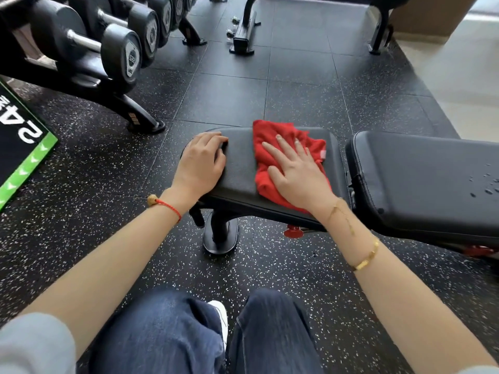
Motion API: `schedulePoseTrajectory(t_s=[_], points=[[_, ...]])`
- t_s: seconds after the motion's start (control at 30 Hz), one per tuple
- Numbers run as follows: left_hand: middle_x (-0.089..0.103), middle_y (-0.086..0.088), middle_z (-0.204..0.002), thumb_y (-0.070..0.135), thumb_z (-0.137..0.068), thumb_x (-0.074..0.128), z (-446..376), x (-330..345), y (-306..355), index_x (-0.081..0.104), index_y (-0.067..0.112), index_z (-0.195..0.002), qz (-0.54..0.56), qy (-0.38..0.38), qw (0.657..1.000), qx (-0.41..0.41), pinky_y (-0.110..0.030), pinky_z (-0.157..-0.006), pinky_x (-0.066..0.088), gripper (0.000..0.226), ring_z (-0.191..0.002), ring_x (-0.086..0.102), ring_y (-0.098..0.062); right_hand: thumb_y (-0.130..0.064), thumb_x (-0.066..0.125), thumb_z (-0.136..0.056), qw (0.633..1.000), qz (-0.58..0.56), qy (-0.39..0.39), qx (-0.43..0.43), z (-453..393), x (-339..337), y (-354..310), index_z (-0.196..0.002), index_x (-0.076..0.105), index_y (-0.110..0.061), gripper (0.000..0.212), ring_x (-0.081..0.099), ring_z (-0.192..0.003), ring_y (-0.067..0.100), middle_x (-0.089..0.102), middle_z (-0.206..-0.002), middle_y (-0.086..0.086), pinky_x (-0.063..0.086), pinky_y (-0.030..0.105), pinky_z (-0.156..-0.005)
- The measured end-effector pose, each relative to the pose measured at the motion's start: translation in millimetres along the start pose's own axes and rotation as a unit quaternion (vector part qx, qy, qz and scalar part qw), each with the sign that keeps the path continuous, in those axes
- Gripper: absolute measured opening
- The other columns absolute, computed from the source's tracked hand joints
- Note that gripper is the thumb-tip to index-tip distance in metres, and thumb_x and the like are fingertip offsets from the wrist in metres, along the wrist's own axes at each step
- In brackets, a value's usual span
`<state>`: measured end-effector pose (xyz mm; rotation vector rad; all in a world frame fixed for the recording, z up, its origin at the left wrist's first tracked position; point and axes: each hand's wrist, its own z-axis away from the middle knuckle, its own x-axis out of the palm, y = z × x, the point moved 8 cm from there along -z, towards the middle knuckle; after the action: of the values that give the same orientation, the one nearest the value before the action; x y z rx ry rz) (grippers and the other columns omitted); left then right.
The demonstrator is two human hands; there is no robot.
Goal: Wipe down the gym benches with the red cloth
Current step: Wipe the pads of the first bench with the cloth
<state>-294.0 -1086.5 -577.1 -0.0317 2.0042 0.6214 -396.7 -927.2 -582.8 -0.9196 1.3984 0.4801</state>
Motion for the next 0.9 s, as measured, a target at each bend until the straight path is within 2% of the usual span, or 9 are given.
schedulePoseTrajectory(t_s=[0.1,0.17,0.23,0.37,0.5,0.63,0.73,0.8,0.9], points=[[0.059,-0.013,-0.132,0.009,-0.095,0.048,0.2,1.0,0.0,0.061,0.002,-0.124,0.002,0.000,1.000,0.002,-0.041,-0.113,0.035,0.032,-0.127,0.049,-0.030,-0.035,0.038,-0.098,0.997,0.001,0.000,0.080,-12.1,-11.8,41.4,-0.151,0.026,-0.035,0.054,0.003,-0.150,0.034,0.010,-0.163,0.001,0.001,0.046,-0.122],[0.059,-0.013,-0.133,0.009,-0.095,0.048,0.7,1.0,-0.7,0.061,0.002,-0.124,0.004,0.003,1.000,-0.001,-0.041,-0.113,0.034,0.032,-0.128,0.049,-0.030,-0.036,0.036,-0.099,0.993,0.001,-0.007,0.115,-27.4,-13.4,46.7,-0.151,0.024,-0.034,0.054,0.002,-0.149,0.035,0.008,-0.163,0.001,-0.001,0.046,-0.122],[0.059,-0.013,-0.133,0.009,-0.095,0.048,1.7,1.3,0.1,0.061,0.002,-0.124,0.006,0.003,1.000,-0.002,-0.040,-0.114,0.034,0.032,-0.128,0.048,-0.030,-0.037,0.036,-0.099,0.993,0.001,-0.004,0.115,-32.5,-11.1,36.6,-0.151,0.025,-0.034,0.054,0.002,-0.149,0.036,0.008,-0.163,0.001,-0.001,0.047,-0.122],[0.059,-0.014,-0.133,0.008,-0.095,0.048,1.5,-0.6,-0.3,0.061,0.001,-0.124,0.014,0.003,1.000,-0.002,-0.040,-0.115,0.033,0.033,-0.129,0.048,-0.030,-0.039,0.041,-0.096,0.998,0.004,0.023,0.054,8.8,-6.0,13.7,-0.150,0.028,-0.037,0.055,0.006,-0.149,0.035,0.013,-0.163,0.000,0.002,0.047,-0.122],[0.058,-0.014,-0.134,0.008,-0.095,0.048,2.0,0.0,0.1,0.060,0.001,-0.125,0.015,0.000,1.000,-0.003,-0.041,-0.115,0.033,0.033,-0.129,0.048,-0.030,-0.038,0.042,-0.096,0.999,-0.004,0.027,0.027,44.5,-9.4,22.6,-0.149,0.028,-0.039,0.055,0.008,-0.149,0.033,0.015,-0.162,-0.002,0.004,0.046,-0.122],[0.058,-0.014,-0.133,0.007,-0.094,0.048,2.2,1.1,0.6,0.060,0.001,-0.124,0.013,-0.001,1.000,0.000,-0.041,-0.114,0.034,0.033,-0.128,0.049,-0.030,-0.036,0.039,-0.098,0.995,-0.014,0.011,0.098,13.2,-17.7,60.0,-0.150,0.026,-0.037,0.054,0.003,-0.149,0.037,0.009,-0.163,0.000,0.000,0.046,-0.122],[0.059,-0.015,-0.132,0.006,-0.093,0.049,2.3,0.8,1.1,0.061,0.001,-0.123,0.010,0.004,1.000,-0.002,-0.042,-0.114,0.035,0.033,-0.126,0.049,-0.031,-0.037,0.036,-0.099,0.990,-0.013,-0.005,0.138,-18.2,-20.5,63.4,-0.151,0.024,-0.036,0.054,0.000,-0.148,0.040,0.006,-0.164,0.002,-0.001,0.049,-0.121],[0.060,-0.016,-0.130,0.005,-0.092,0.049,2.5,0.1,1.1,0.061,0.001,-0.122,0.012,0.008,1.000,-0.001,-0.042,-0.113,0.036,0.033,-0.125,0.050,-0.032,-0.040,0.037,-0.098,0.994,-0.006,-0.008,0.108,-22.6,-15.3,45.4,-0.151,0.024,-0.036,0.055,0.000,-0.149,0.039,0.007,-0.163,0.002,-0.001,0.049,-0.121],[0.059,-0.016,-0.131,0.006,-0.093,0.049,1.8,-0.1,1.0,0.061,0.001,-0.123,0.009,0.001,1.000,0.001,-0.042,-0.113,0.036,0.033,-0.127,0.050,-0.031,-0.041,0.041,-0.097,1.000,-0.001,0.007,0.018,2.2,-6.1,16.6,-0.150,0.027,-0.039,0.055,0.004,-0.149,0.036,0.012,-0.163,0.001,0.002,0.048,-0.122]])
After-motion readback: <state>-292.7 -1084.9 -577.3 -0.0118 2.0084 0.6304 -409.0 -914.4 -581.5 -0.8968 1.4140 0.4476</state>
